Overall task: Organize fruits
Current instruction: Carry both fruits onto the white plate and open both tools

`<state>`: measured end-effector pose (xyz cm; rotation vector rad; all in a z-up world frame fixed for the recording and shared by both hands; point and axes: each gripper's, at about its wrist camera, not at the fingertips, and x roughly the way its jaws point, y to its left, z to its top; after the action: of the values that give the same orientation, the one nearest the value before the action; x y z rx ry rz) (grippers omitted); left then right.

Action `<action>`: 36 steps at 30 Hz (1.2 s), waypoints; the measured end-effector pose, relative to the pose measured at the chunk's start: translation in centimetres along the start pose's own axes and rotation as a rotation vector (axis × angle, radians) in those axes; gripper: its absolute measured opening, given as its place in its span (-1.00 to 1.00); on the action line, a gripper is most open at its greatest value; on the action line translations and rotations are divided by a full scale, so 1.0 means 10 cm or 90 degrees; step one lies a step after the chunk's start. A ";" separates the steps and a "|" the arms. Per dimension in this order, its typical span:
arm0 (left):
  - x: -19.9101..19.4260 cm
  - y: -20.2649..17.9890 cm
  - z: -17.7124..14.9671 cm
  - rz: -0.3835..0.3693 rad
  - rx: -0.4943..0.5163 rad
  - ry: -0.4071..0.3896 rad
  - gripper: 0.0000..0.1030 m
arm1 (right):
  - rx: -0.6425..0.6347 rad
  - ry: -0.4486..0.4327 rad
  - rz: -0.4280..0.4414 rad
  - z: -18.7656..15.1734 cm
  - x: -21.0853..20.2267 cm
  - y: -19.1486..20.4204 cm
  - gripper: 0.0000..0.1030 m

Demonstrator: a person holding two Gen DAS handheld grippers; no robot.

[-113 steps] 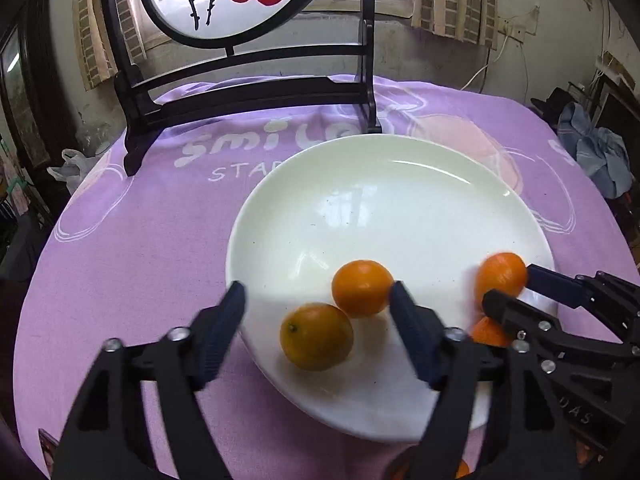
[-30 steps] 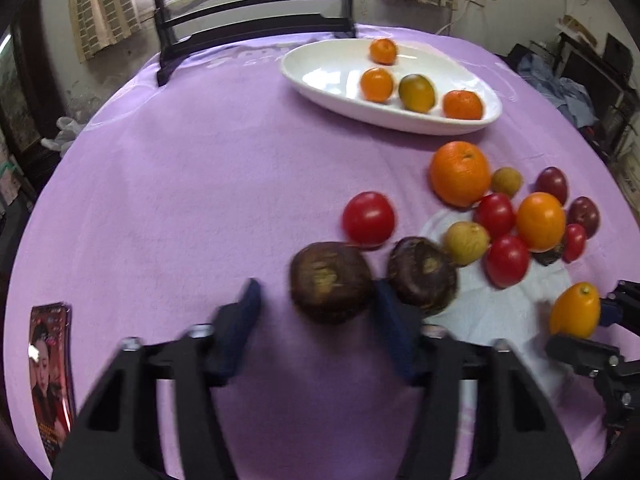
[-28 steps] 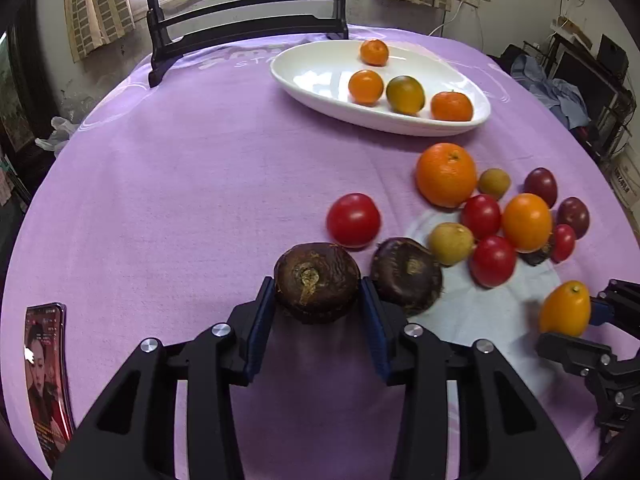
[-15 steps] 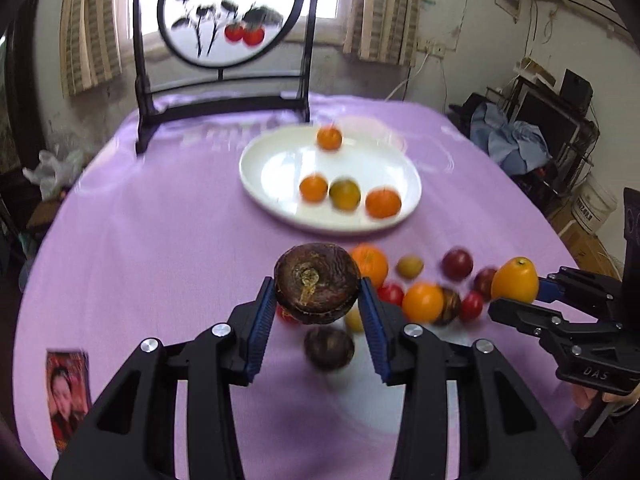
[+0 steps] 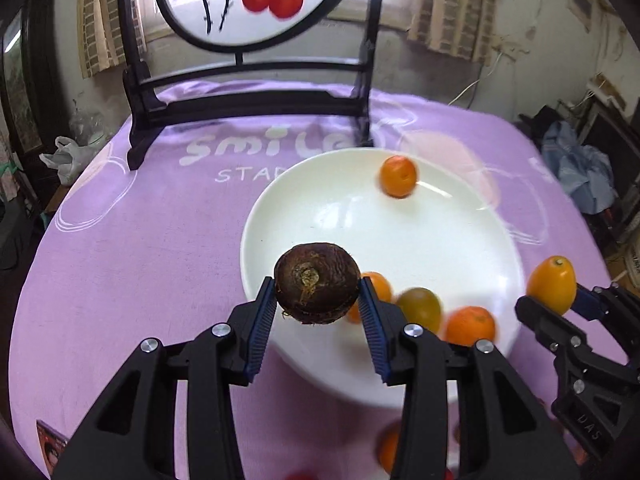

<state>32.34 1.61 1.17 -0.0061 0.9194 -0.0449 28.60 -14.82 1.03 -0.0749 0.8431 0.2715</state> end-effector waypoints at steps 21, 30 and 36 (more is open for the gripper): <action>-0.79 0.06 -0.54 -0.044 -0.031 -0.047 0.78 | 0.083 0.012 0.087 -0.63 -0.55 -0.15 0.58; -1.14 0.05 -1.45 -0.062 -0.019 -0.040 0.85 | 0.046 0.036 0.057 -1.46 -1.00 0.01 0.74; -1.15 0.04 -1.80 -0.058 -0.013 -0.021 0.85 | 0.047 0.057 0.063 -1.82 -1.15 0.05 0.75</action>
<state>11.06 2.77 -0.60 -0.0684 0.8863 -0.1199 7.94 -19.88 -2.46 0.0242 0.9458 0.3312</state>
